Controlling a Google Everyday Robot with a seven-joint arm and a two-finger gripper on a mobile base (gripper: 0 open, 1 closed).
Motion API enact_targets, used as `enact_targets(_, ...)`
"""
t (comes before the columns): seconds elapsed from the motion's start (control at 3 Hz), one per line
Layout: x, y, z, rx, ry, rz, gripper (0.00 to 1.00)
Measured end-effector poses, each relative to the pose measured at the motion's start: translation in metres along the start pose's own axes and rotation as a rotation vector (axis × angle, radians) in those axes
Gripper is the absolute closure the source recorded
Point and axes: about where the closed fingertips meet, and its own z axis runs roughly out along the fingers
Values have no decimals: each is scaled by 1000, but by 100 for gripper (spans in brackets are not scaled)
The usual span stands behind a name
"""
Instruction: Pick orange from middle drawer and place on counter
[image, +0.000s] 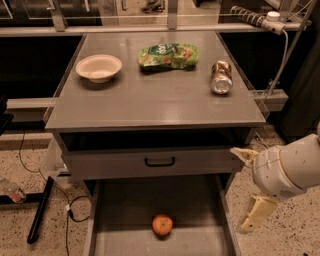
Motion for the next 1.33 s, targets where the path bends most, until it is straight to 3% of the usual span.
enact_targets(0.33,5,2,34,-27,7,18,0)
enact_targets(0.67,20,0,88,-75,-30,91,0)
enact_targets(1.33,59,-3,172,-88,-211,167,0)
